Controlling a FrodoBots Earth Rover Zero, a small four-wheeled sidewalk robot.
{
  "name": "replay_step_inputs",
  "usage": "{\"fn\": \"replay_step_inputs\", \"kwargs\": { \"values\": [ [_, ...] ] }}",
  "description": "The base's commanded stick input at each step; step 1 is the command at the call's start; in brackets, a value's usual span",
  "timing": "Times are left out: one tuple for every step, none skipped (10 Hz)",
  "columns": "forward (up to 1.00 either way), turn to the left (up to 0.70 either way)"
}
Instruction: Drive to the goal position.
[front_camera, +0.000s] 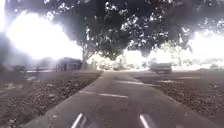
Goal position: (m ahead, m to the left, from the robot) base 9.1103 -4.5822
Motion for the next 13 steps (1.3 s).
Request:
{"fn": "replay_step_inputs", "kwargs": {
  "values": [
    [0.70,0.00],
    [0.70,0.00],
    [0.70,0.00],
    [0.70,0.00],
    [0.70,0.00],
    [0.70,0.00],
    [0.70,0.00],
    [0.70,0.00],
    [0.70,0.00],
    [0.70,0.00],
    [0.70,0.00],
    [0.70,0.00],
    [0.70,0.00]
  ]
}}
